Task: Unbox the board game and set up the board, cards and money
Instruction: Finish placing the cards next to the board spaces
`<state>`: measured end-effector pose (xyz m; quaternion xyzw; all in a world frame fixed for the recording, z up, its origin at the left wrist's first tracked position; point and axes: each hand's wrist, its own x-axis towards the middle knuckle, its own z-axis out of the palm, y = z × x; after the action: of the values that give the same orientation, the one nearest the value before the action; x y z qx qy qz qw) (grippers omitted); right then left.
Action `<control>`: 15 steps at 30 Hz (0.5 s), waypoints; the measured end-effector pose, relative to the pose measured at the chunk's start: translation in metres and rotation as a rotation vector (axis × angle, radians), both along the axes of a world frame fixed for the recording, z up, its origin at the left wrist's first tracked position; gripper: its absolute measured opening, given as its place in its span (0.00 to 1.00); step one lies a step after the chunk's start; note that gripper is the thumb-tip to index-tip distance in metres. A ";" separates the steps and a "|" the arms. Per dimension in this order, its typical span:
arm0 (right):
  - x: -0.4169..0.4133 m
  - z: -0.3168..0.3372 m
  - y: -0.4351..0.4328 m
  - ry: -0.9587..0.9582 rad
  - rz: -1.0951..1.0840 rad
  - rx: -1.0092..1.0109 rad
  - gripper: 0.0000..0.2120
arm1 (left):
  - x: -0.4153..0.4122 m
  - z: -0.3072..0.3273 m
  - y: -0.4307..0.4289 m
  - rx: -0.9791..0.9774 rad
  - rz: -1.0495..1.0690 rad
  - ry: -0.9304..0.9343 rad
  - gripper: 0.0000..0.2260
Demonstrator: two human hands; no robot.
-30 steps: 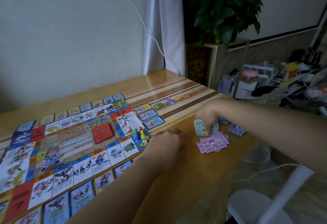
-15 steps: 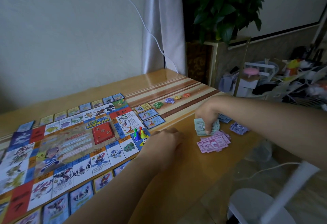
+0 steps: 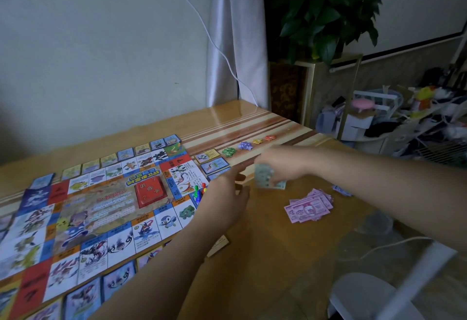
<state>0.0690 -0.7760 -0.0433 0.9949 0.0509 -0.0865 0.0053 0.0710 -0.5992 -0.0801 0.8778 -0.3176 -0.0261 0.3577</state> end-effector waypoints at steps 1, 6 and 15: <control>-0.002 -0.008 0.005 0.005 0.023 -0.042 0.16 | -0.001 -0.002 -0.002 0.007 0.003 0.033 0.23; -0.006 -0.021 0.005 0.004 0.004 0.033 0.15 | -0.007 -0.010 -0.025 0.081 0.012 0.120 0.27; -0.012 -0.033 -0.008 0.131 -0.085 0.087 0.22 | -0.005 -0.022 -0.042 0.162 0.005 0.037 0.23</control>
<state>0.0573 -0.7837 -0.0761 0.9877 0.0127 -0.1493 -0.0451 0.0660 -0.6412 -0.1021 0.9040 -0.3056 -0.0673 0.2912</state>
